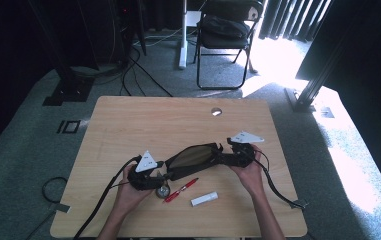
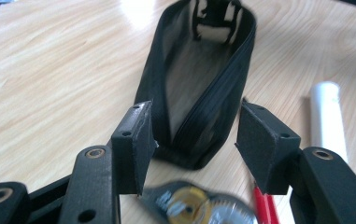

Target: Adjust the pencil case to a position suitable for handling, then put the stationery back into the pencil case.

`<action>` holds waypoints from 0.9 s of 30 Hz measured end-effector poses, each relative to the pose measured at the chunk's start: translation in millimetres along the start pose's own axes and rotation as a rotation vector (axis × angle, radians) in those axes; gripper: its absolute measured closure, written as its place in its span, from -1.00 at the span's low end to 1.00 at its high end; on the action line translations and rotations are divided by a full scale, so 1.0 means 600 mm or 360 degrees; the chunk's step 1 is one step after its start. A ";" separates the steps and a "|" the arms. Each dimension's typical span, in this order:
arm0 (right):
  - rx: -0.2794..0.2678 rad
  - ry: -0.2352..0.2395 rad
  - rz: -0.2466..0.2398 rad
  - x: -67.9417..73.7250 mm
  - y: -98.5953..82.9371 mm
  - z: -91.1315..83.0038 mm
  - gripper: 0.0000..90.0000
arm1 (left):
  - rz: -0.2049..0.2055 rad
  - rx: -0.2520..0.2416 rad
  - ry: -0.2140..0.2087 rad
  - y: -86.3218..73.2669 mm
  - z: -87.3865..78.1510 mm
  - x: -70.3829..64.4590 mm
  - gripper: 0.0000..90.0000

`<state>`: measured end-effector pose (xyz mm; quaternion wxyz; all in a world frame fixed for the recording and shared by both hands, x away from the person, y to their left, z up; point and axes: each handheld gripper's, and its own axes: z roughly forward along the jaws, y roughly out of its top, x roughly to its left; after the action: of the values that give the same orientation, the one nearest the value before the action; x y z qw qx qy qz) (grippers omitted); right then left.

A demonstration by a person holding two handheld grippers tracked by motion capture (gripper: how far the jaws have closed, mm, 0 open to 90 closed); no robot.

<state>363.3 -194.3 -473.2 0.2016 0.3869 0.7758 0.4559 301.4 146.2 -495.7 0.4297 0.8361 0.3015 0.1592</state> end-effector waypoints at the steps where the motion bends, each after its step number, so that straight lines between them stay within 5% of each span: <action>1: 0.0001 -0.0010 -0.0002 0.000 -0.006 -0.005 -0.49 | -0.0003 0.0009 0.0001 -0.004 -0.002 0.002 0.03; 7: 0.0098 -0.0099 -0.0045 -0.005 -0.047 -0.015 -0.51 | -0.0104 0.0043 0.0012 -0.022 -0.001 0.006 -0.02; 16: 0.0204 -0.0188 -0.0062 -0.011 -0.098 -0.020 -0.53 | -0.0168 0.0091 0.0053 -0.042 0.003 -0.003 -0.17; 27: 0.0202 -0.0248 0.0001 -0.028 -0.123 -0.023 -0.54 | -0.0247 0.0116 0.0146 -0.053 0.004 -0.015 -0.40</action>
<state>333.9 -236.1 -530.4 0.2363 0.4336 0.7849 0.3743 284.0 153.4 -522.9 0.3956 0.8172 0.3904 0.1524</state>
